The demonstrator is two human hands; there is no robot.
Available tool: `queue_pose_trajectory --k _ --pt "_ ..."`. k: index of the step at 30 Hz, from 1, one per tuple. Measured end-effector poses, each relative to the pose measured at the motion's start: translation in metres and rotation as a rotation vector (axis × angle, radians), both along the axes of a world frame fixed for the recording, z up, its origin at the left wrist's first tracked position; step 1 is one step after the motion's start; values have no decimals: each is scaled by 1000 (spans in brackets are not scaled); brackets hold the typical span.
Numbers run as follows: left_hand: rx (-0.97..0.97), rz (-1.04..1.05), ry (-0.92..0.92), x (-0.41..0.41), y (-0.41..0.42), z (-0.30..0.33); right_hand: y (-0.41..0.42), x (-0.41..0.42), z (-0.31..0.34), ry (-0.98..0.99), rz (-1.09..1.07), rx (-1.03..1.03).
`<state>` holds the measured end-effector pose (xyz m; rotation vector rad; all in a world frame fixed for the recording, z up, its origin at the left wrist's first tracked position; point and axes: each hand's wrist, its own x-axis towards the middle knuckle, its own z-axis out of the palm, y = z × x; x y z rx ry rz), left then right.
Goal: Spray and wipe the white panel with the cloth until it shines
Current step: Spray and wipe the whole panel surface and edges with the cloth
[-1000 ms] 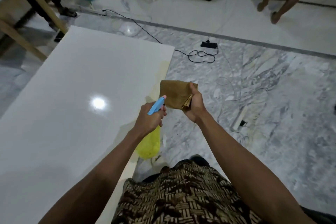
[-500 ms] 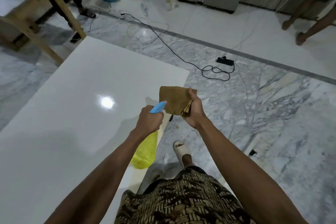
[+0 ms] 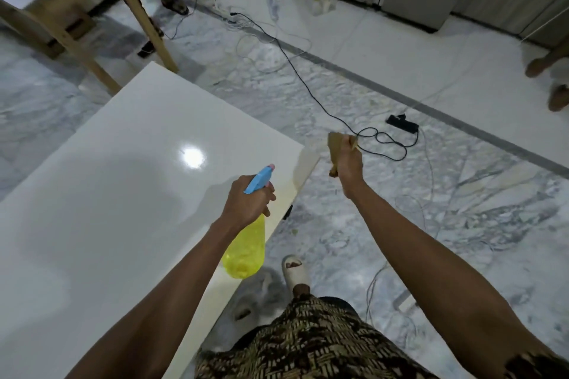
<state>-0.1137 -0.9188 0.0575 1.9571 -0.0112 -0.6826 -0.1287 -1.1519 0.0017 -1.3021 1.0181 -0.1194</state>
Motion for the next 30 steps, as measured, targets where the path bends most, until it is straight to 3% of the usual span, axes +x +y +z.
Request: queue_pose_trajectory --k 2,5,10,12,30 --pt "1 25 -16 11 -5 -1 -20 21 -10 -98 113 -192" --pt "-31 72 -34 22 -9 -3 -40 54 -46 -81 453 -674" --pt "24 90 -42 37 -7 -9 -17 66 -135 102 1109 -965" --pt "28 95 -45 39 -4 -10 1 57 -147 90 1090 -1080" --pt "110 156 -93 -39 81 -21 106 -41 -161 16 1199 -1165"
